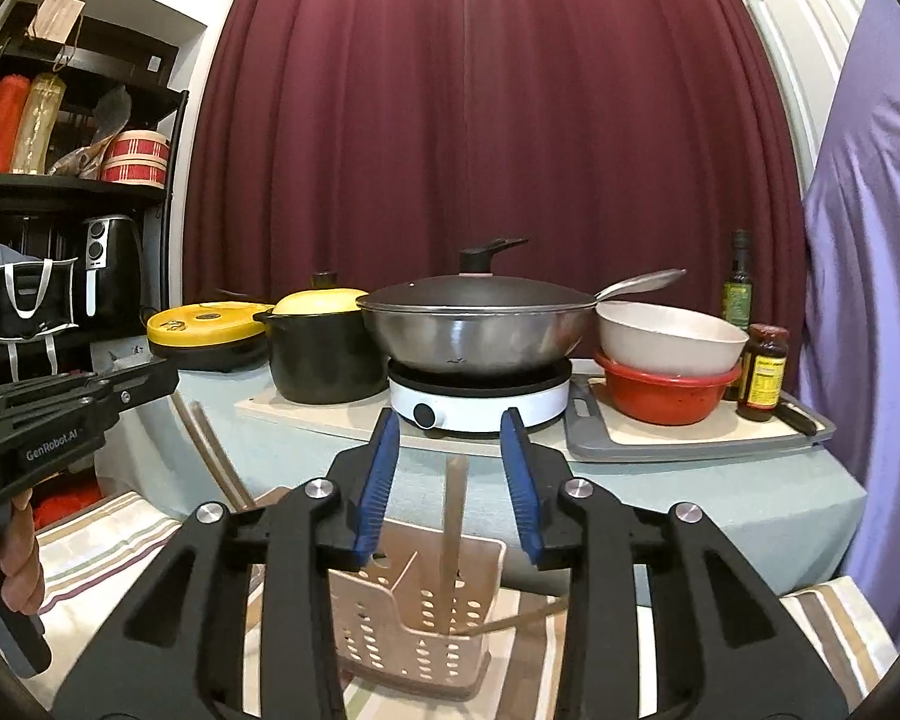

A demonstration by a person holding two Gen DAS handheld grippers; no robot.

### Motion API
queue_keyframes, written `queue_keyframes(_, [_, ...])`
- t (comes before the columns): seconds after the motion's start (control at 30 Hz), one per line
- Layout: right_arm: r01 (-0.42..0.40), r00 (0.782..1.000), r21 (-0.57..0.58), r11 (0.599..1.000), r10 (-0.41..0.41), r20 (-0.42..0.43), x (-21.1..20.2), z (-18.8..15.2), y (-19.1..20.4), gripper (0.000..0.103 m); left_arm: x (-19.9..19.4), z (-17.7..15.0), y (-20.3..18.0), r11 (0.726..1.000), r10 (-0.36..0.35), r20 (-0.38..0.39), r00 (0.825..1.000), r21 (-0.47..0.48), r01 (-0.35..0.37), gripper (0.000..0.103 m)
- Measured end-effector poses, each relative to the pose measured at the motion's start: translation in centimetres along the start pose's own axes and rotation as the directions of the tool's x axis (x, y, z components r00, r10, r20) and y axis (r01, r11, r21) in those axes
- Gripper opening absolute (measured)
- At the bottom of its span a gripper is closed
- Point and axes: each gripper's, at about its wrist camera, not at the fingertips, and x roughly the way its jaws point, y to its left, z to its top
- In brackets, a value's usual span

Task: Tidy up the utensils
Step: 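Insert the chopstick into the holder and open the left tool while the right tool releases its own, then move the left tool to a third chopstick and close while the right tool grasps another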

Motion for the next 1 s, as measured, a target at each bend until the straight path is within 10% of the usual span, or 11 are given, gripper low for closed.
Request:
queue_keyframes(0.47, [0.054, 0.998, -0.023, 0.998, -0.054, -0.026, -8.8, -1.8, 0.4, 0.047, -6.7, -2.4, 0.9, 0.998, 0.034, -0.016, 0.999, -0.047, -0.034, 0.029])
queue_keyframes(1.0, [0.089, 0.973, -0.023, 0.996, -0.091, -0.214, -17.5, -12.8, 1.3, 0.047, -11.7, -12.3, 0.4, 0.992, 0.073, -0.212, 0.975, -0.085, -0.093, 0.037])
